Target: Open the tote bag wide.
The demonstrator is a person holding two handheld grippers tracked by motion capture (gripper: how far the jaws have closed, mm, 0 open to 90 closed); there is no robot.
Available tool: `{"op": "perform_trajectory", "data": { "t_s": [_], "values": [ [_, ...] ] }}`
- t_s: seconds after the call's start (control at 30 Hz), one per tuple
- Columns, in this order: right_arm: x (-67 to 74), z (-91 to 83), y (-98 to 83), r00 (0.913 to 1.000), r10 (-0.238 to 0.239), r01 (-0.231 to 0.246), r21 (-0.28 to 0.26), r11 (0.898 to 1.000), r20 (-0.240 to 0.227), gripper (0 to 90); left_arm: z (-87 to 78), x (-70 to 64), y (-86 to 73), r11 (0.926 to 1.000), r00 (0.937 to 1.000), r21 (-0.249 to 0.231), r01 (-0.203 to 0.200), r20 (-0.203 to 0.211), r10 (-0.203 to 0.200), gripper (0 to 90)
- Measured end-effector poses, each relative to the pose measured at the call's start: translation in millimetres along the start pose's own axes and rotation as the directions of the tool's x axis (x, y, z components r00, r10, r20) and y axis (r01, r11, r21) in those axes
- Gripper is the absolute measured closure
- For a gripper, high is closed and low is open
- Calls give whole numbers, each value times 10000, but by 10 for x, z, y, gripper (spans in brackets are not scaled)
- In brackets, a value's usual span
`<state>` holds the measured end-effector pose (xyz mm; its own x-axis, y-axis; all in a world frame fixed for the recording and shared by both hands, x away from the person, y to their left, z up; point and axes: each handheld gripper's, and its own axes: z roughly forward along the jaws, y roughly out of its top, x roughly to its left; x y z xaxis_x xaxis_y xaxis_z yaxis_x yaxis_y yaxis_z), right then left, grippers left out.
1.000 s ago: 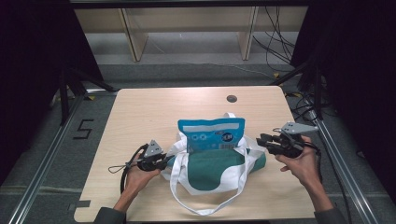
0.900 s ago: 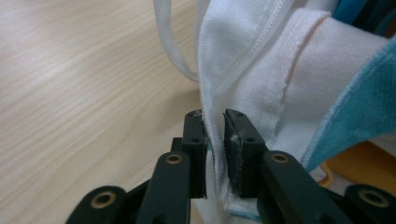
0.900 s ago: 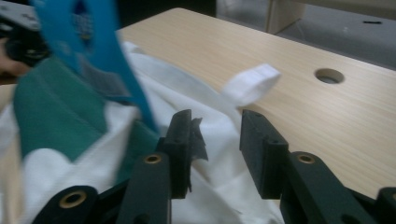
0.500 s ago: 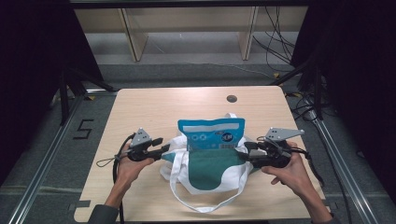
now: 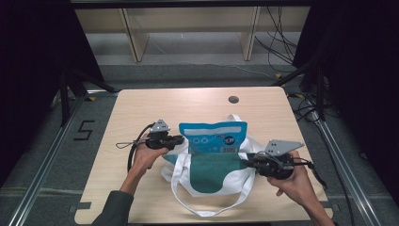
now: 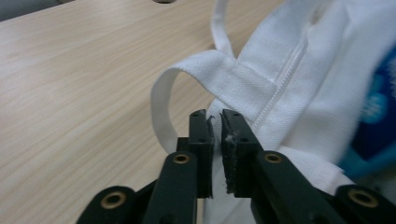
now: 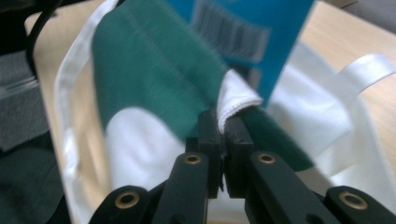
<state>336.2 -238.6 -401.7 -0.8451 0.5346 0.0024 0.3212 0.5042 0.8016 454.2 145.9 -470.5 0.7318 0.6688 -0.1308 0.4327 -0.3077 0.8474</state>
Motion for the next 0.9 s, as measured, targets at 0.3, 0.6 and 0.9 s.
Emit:
{"op": "perform_trajectory", "data": {
  "t_s": [0.3, 0.6, 0.9],
  "values": [
    [369, 303, -561, 9984, -114, 217, 1892, 9817, -550, 888, 174, -17, -128, 9936, 9992, 1068, -358, -141, 376, 867],
    [300, 617, -729, 9978, 42, 136, 2667, 9637, -659, 886, 238, -49, -261, 9868, 9985, 1609, -195, -469, 274, 811],
    [262, 395, -635, 9938, 451, -231, 2074, 9780, -1020, 700, -431, -223, -75, 9981, 9980, 450, 409, -509, -386, 487]
  ]
}}
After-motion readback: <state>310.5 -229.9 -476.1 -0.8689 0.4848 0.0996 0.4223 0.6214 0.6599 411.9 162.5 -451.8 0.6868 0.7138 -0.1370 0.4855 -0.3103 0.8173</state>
